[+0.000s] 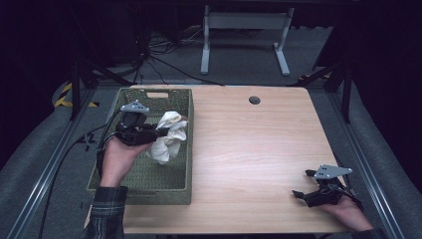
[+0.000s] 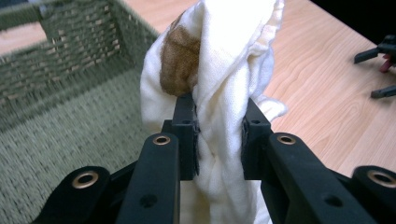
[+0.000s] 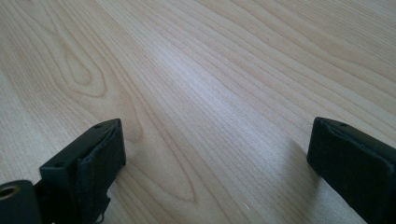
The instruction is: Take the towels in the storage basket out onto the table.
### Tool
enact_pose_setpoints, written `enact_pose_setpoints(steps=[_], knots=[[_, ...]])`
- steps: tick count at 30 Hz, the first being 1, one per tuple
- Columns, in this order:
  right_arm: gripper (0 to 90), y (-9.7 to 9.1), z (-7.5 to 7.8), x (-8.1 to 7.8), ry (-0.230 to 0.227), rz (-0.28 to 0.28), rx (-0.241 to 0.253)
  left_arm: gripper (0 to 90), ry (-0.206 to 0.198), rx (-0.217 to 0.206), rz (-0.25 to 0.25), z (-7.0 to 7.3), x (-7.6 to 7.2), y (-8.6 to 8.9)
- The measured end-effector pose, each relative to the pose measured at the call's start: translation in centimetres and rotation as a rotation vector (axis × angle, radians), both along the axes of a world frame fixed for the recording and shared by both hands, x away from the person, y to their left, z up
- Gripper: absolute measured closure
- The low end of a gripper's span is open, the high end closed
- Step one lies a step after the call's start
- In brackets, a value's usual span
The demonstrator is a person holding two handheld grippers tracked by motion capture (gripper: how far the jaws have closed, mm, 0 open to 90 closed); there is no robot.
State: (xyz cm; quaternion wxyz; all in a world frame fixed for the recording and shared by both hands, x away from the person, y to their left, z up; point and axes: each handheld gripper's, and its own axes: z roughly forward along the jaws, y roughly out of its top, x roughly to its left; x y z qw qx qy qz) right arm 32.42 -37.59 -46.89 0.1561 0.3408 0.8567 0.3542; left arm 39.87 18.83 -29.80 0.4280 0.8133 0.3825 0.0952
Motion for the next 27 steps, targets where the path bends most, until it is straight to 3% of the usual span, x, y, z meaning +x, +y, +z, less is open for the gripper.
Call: enact_pose_setpoints(steps=[13, 16, 27], knots=[[4.5, 0.0, 0.0, 0.0, -0.001, -0.001, 0.001, 74.5, -0.083, -0.044, -0.082, 4.2, -0.7, -2.8], [4.5, 0.0, 0.0, 0.0, 0.000, -0.001, 0.001, 74.6, -0.092, -0.055, -0.094, 4.5, -0.7, -3.4], [4.5, 0.0, 0.0, 0.0, -0.001, -0.001, 0.001, 74.8, -0.103, -0.101, -0.216, 5.3, -0.6, -7.6]])
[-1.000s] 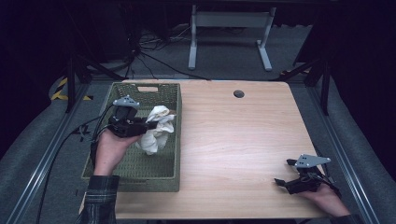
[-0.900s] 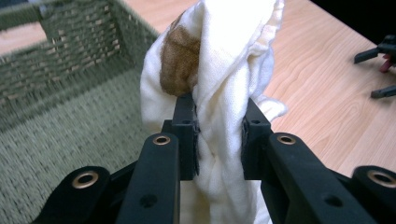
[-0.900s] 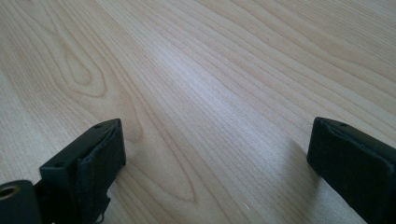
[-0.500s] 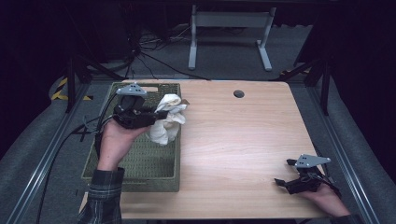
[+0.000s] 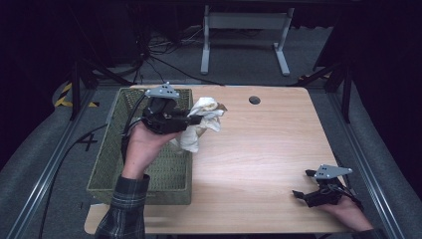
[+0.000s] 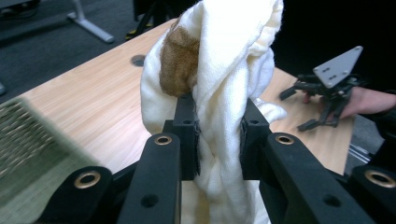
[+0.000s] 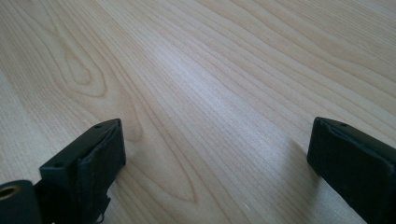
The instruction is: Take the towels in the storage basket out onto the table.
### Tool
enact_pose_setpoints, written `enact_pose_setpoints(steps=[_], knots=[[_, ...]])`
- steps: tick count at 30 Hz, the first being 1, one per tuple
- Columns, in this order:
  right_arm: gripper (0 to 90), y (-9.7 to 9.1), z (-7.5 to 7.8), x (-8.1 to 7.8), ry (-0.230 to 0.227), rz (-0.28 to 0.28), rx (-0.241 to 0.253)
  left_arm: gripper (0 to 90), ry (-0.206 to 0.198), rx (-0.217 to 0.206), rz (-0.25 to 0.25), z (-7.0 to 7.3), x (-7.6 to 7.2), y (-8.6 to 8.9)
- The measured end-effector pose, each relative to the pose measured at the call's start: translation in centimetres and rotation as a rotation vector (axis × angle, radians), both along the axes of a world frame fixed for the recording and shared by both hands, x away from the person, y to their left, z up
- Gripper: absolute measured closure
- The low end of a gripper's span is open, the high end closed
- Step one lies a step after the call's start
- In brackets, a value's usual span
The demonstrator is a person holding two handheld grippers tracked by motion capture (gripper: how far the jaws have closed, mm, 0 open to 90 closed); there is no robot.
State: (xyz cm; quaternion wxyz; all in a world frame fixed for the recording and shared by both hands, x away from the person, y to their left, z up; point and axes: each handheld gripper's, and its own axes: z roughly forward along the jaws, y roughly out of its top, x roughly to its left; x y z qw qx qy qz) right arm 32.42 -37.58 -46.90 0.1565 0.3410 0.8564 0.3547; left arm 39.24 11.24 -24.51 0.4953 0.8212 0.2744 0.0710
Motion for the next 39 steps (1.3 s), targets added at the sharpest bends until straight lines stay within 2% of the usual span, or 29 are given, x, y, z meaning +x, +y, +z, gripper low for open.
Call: enact_pose_setpoints(steps=[6, 7, 17, 21, 25, 33, 35, 39], knots=[[4.5, 0.0, 0.0, 0.0, 0.000, 0.000, 0.000, 74.8, -0.007, -0.019, -0.067, 0.0, 0.1, -2.5], [4.5, 0.0, 0.0, 0.0, 0.000, 0.000, 0.000, 74.8, -0.007, -0.019, -0.067, 0.0, 0.1, -2.5], [4.5, 0.0, 0.0, 0.0, 0.000, 0.001, 0.000, 74.8, 0.005, -0.034, -0.168, -0.9, 0.1, -6.9], [4.5, 0.0, 0.0, 0.0, 0.000, 0.000, 0.000, 74.8, 0.020, -0.036, -0.223, -1.8, 0.0, -9.0], [4.5, 0.0, 0.0, 0.0, 0.000, 0.000, 0.000, 74.8, 0.026, -0.040, -0.248, -2.6, -0.2, -10.3], [4.5, 0.0, 0.0, 0.0, 0.000, 0.000, 0.000, 74.7, 0.042, -0.008, -0.333, -5.2, -0.8, -13.8], [4.5, 0.0, 0.0, 0.0, 0.001, 0.000, -0.001, 74.6, 0.043, -0.003, -0.338, -5.5, -0.9, -14.2], [4.5, 0.0, 0.0, 0.0, 0.001, 0.000, -0.001, 74.5, 0.047, 0.011, -0.365, -7.0, -1.0, -15.5]])
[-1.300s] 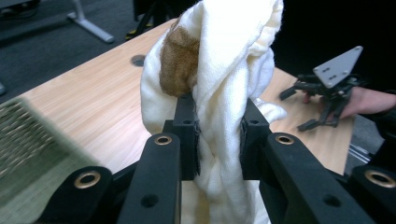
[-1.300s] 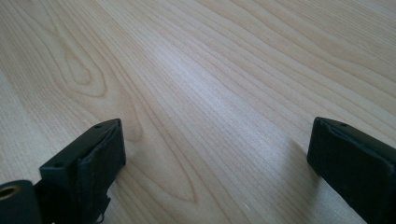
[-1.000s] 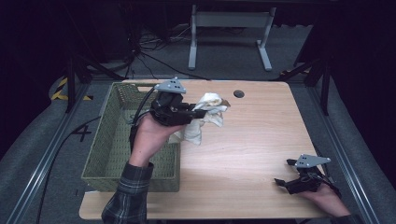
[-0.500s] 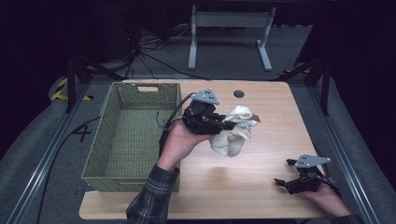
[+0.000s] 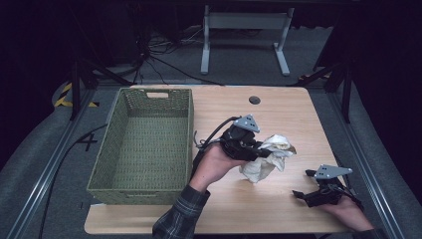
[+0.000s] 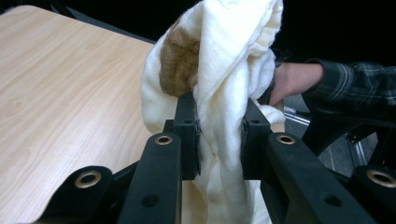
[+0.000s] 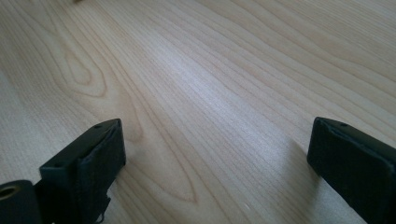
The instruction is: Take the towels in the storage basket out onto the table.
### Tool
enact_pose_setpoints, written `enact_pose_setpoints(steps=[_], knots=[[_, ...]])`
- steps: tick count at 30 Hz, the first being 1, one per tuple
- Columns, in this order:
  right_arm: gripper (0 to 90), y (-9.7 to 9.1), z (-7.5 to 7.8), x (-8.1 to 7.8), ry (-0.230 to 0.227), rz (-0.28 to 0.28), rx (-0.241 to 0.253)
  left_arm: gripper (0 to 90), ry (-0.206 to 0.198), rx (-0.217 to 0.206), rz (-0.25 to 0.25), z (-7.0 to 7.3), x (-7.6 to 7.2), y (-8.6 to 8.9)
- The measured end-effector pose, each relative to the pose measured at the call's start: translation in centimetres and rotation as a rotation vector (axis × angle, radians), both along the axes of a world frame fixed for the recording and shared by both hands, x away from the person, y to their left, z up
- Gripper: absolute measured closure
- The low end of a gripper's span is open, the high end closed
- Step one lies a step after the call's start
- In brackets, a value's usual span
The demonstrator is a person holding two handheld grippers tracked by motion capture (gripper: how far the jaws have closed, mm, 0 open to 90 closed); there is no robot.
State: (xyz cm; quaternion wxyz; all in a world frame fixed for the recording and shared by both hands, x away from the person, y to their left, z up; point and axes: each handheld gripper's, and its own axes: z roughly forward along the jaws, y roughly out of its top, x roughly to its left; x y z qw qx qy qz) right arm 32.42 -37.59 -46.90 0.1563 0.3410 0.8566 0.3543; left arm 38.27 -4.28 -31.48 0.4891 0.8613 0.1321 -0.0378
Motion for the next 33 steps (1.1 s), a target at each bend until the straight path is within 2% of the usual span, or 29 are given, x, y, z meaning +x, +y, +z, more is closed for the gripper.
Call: enact_pose_setpoints(steps=[8, 11, 17, 22, 24, 28, 30, 32, 33], knots=[[4.2, 0.0, 0.0, 0.0, 0.001, 0.002, 0.001, 74.5, 0.027, 0.045, -0.017, -2.1, 0.4, -1.3], [4.1, 0.0, 0.0, 0.0, 0.001, 0.002, 0.001, 74.4, 0.030, 0.084, -0.025, -3.3, 0.4, -2.1], [4.0, 0.0, 0.0, -0.1, 0.000, 0.005, -0.001, 74.0, 0.013, 0.164, -0.016, -5.6, 0.8, -3.6], [3.9, 0.0, 0.0, -0.1, 0.000, 0.006, -0.002, 73.6, 0.007, 0.200, -0.023, -6.9, 0.8, -4.7], [3.9, 0.0, 0.0, -0.2, 0.000, 0.005, -0.001, 73.4, -0.010, 0.225, -0.028, -7.8, 0.8, -5.4], [3.1, 0.0, 0.0, -0.2, 0.002, 0.009, -0.002, 72.7, -0.010, 0.256, -0.016, -9.2, 1.1, -6.1], [2.6, 0.0, 0.0, -0.2, 0.003, 0.012, -0.004, 69.1, 0.003, 0.260, -0.014, -9.9, 1.3, -6.2], [2.5, 0.0, 0.0, -0.1, 0.003, 0.013, -0.005, 59.8, 0.009, 0.254, -0.014, -10.1, 1.3, -6.2], [2.5, 0.0, 0.0, -0.1, 0.003, 0.014, -0.005, 55.8, 0.026, 0.237, -0.015, -10.2, 1.5, -6.0]])
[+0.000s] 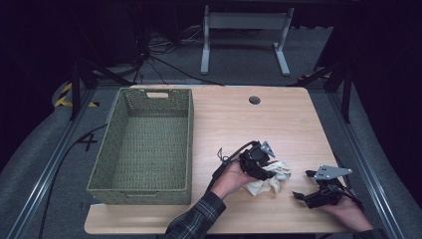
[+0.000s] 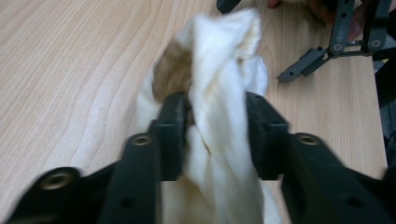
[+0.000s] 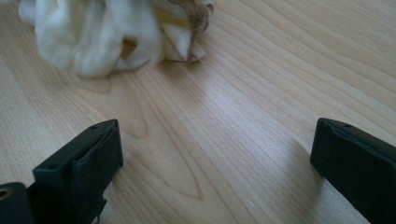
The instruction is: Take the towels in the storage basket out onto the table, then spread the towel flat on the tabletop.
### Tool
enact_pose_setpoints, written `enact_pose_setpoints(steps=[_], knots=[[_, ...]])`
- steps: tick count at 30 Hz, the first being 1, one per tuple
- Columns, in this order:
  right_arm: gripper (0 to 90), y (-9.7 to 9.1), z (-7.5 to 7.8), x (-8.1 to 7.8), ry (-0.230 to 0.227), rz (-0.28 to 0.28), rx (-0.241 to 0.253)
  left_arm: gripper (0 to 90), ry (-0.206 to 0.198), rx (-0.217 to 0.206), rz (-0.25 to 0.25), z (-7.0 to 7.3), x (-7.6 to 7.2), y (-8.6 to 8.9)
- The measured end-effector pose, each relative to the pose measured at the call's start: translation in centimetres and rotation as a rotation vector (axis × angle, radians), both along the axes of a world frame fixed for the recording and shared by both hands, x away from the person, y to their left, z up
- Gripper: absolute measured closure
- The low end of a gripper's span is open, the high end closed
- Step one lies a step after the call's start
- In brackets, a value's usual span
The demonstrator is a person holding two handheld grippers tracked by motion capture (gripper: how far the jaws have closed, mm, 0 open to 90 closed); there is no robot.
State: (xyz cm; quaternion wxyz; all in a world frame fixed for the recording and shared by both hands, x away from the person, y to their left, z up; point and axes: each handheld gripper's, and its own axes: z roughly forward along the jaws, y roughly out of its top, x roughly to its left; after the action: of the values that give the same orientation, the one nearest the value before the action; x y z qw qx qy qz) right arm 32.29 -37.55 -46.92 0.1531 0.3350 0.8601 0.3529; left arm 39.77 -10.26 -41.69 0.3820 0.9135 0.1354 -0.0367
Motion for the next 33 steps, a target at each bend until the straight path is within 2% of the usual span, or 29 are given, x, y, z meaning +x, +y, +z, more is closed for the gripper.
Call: enact_pose_setpoints(steps=[2, 5, 6, 7, 10, 11, 13, 16, 20, 21, 24, 29, 32, 33], knots=[[2.5, 0.0, 0.0, 0.0, 0.000, 0.002, 0.000, 49.8, -0.005, -0.008, 0.012, 0.1, 0.0, 0.2], [2.9, 0.1, 0.1, 0.1, 0.009, 0.004, -0.008, 44.7, -0.014, -0.039, 0.049, 0.7, 0.0, 1.1], [5.9, 0.1, 0.3, 0.0, 0.014, 0.012, -0.018, 42.9, -0.028, -0.042, 0.074, 1.2, -0.3, 1.8], [5.9, 0.1, 0.3, 0.0, 0.014, 0.012, -0.018, 42.8, -0.028, -0.042, 0.074, 1.2, -0.3, 1.8], [17.5, 0.2, 0.7, -0.3, 0.020, 0.040, -0.019, 43.3, -0.037, -0.042, 0.097, 1.5, -0.9, 2.9], [18.0, 0.2, 0.8, -0.4, 0.023, 0.045, -0.009, 43.5, -0.034, -0.043, 0.105, 1.5, -1.1, 3.2], [27.5, 0.3, 1.3, -0.7, 0.030, 0.062, -0.008, 43.6, -0.037, -0.036, 0.122, 1.3, -1.6, 3.7], [36.8, 0.4, 2.0, -1.0, 0.030, 0.080, 0.028, 43.8, -0.049, -0.020, 0.148, 1.0, -2.5, 4.1], [46.8, 0.8, 2.8, -1.2, 0.014, 0.125, 0.072, 44.2, -0.041, -0.011, 0.164, 0.5, -3.6, 4.5], [51.7, 1.0, 3.0, -1.3, 0.008, 0.130, 0.081, 44.3, -0.039, -0.011, 0.174, 0.3, -4.0, 4.7], [59.1, 1.6, 3.4, -1.1, 0.023, 0.156, 0.113, 45.0, -0.045, -0.002, 0.189, 0.0, -4.6, 5.2], [59.7, 2.4, 3.6, -1.0, 0.018, 0.181, 0.115, 47.0, -0.037, 0.000, 0.209, -0.6, -5.5, 5.8], [59.0, 2.9, 3.5, -0.4, 0.016, 0.164, 0.083, 46.2, -0.026, 0.040, 0.217, -1.6, -5.7, 5.6], [60.6, 3.1, 3.3, -0.1, 0.022, 0.166, 0.079, 47.1, -0.028, 0.041, 0.209, -1.8, -5.7, 5.5]])
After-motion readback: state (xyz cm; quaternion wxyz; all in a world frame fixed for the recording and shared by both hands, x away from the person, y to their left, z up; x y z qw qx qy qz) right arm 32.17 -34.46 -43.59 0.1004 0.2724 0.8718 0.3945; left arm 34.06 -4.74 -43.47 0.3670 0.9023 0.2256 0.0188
